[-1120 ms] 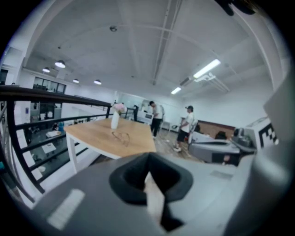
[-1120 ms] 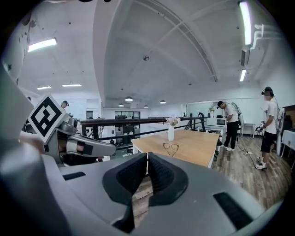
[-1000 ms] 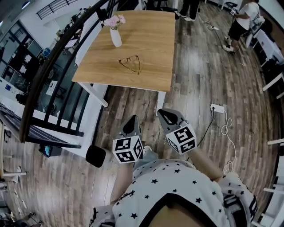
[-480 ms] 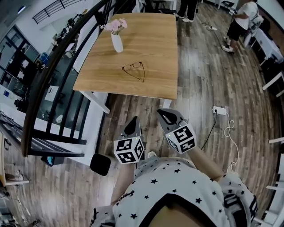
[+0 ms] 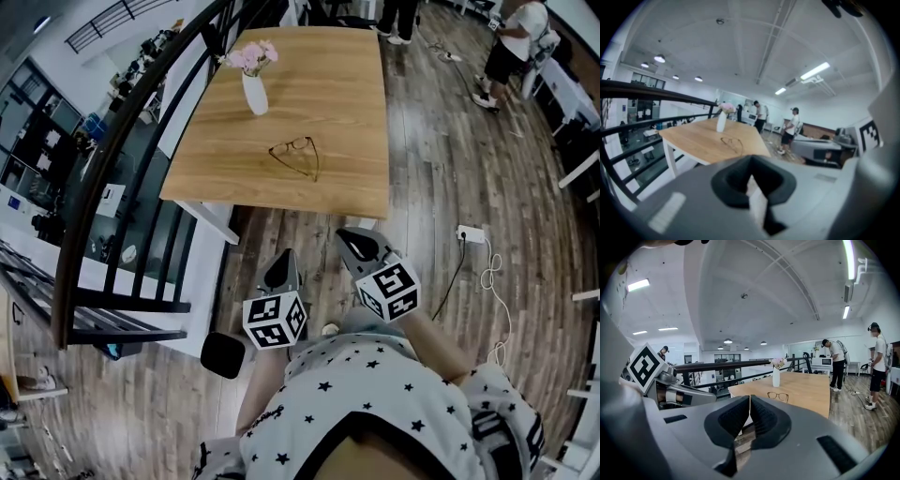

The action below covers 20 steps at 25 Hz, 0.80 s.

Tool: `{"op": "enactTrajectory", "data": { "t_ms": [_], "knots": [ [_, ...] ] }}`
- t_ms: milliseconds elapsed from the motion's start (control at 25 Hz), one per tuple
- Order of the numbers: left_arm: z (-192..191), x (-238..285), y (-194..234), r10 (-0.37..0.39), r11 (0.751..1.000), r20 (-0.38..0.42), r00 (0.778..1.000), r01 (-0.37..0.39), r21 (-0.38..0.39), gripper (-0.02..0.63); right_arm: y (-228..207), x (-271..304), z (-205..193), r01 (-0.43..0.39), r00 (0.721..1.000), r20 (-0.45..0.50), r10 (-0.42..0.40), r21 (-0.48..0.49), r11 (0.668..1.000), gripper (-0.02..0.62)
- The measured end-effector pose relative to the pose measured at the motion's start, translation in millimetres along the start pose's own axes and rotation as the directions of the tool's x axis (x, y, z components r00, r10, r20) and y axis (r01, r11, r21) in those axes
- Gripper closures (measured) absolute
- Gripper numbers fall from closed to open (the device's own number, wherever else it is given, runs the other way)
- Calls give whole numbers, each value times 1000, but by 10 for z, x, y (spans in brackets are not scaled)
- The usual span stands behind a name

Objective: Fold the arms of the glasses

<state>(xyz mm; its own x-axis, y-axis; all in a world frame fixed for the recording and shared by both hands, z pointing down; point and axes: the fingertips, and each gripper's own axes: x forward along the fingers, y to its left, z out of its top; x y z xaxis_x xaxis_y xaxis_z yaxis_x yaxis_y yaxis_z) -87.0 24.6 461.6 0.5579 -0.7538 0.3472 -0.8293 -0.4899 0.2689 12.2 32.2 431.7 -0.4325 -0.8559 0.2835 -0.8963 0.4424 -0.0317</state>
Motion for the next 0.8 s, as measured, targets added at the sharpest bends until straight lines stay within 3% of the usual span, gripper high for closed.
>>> {"op": "enactTrajectory", "data": {
  "t_ms": [360,800],
  "knots": [
    [71,226,199,21,1000,-8,1000,-21,-19,598,-158,299,70,-21,1000,-4,21,-9,1000,577],
    [363,826,516,83,995,2,997,-83,-51,598,-742,961,358,-57,998,1,57,-53,997,577]
  ]
}}
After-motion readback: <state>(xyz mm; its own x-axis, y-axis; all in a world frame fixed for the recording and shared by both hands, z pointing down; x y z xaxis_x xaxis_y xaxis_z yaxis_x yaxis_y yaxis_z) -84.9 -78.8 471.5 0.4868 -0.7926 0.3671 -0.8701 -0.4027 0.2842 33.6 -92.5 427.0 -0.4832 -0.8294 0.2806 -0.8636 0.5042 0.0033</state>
